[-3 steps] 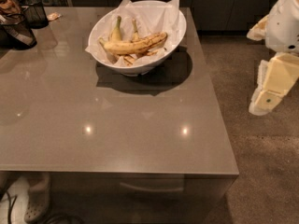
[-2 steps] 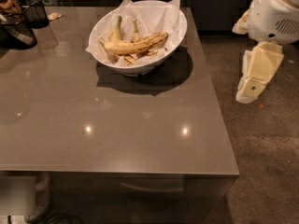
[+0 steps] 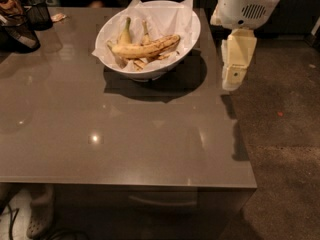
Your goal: Pick banana from white bowl
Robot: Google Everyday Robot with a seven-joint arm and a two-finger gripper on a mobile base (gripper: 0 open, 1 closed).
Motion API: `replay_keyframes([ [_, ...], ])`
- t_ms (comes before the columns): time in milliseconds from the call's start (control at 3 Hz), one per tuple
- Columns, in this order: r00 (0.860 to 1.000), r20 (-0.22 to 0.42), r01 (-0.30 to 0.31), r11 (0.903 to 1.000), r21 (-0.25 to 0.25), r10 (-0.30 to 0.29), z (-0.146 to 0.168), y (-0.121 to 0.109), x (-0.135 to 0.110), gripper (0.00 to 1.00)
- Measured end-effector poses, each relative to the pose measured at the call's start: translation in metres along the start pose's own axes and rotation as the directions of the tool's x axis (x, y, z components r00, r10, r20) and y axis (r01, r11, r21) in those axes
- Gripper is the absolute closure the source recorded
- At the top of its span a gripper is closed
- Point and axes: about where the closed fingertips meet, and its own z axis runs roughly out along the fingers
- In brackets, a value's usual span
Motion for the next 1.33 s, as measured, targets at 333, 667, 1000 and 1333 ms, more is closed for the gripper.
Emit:
replay_keyframes([
  [333, 1.0, 0.013, 0.005, 0.9997, 0.024, -0.006, 0.0, -0.006, -0.006, 0.0],
  [667, 0.999, 0.045, 0.017, 0.9984, 0.053, -0.019, -0.003, -0.02, -0.011, 0.0],
  [1000, 0.996, 0.061, 0.066, 0.9951, 0.074, -0.071, -0.008, -0.05, -0.03, 0.0],
  [1333, 0.987, 0.057, 0.144, 0.9836, 0.109, -0.151, -0.015, -0.086, -0.068, 0.0],
])
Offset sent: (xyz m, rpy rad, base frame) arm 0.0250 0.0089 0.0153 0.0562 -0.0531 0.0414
